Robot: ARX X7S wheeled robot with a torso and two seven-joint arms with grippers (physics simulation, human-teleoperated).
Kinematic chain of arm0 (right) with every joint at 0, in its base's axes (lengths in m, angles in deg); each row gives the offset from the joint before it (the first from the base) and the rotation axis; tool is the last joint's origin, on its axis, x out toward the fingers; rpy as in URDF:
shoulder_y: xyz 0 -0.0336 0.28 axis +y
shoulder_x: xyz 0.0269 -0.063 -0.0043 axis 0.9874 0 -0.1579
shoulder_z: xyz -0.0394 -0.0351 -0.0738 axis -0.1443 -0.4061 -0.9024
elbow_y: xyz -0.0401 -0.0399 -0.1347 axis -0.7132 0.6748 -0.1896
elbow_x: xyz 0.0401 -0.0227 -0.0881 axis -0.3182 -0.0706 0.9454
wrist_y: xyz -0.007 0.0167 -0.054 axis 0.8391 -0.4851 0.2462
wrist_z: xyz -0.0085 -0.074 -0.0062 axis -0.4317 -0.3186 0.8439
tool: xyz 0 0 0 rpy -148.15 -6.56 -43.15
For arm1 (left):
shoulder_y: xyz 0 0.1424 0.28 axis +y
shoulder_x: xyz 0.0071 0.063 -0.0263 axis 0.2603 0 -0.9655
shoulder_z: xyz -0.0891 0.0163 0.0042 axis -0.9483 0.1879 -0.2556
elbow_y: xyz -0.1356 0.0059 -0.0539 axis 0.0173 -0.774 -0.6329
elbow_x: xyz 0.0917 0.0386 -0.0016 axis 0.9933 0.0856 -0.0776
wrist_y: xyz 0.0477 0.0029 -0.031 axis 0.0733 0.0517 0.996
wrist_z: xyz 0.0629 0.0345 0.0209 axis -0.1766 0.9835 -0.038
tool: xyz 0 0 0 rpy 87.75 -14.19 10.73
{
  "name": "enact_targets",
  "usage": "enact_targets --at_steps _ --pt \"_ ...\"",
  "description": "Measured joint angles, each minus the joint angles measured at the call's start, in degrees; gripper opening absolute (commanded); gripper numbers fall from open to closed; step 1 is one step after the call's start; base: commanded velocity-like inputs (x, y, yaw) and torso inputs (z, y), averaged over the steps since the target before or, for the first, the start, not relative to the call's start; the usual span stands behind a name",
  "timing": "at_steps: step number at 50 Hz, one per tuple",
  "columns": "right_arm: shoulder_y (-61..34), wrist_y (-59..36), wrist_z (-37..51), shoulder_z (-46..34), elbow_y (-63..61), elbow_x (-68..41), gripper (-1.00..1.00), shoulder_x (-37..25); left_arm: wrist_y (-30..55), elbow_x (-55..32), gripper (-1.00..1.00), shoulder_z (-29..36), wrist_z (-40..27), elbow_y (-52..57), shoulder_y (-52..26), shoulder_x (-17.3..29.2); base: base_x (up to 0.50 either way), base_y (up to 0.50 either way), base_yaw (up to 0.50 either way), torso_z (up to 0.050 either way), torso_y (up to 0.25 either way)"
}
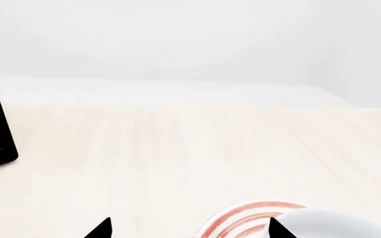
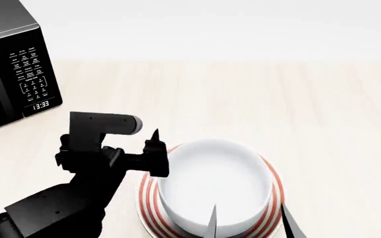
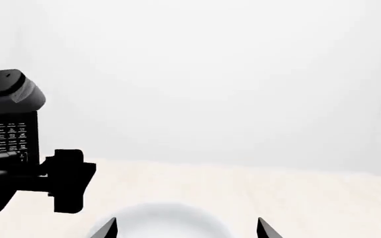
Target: Pick up the white bowl and put it on the plate.
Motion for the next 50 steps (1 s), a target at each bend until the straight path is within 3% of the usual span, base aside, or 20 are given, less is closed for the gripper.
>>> enact_targets --at_steps 10,27,37,50 --pt "0.0 -2.3 1.1 0.6 -4.8 0.4 1.0 -1.2 -5.4 13.0 1.0 3.3 -13.4 16.2 0.1 8.8 0.0 0.0 0.0 0.0 0.0" --pt "-0.2 -7.5 3.4 1.2 -14.5 2.2 1.0 -3.2 -7.8 33.0 1.0 6.9 -33.0 36.8 1.8 19.8 0.0 0.0 0.0 0.0 0.0" --pt "-0.6 -10.6 4.3 0.9 -19.7 3.4 1.0 -4.1 -6.7 42.0 1.0 8.0 -41.3 45.7 3.0 24.3 0.0 0.0 0.0 0.0 0.0" --pt "-1.3 -13.9 4.9 -0.2 -24.7 5.4 1.0 -4.8 -7.4 49.1 1.0 8.1 -47.3 51.7 6.1 27.9 0.0 0.0 0.0 0.0 0.0"
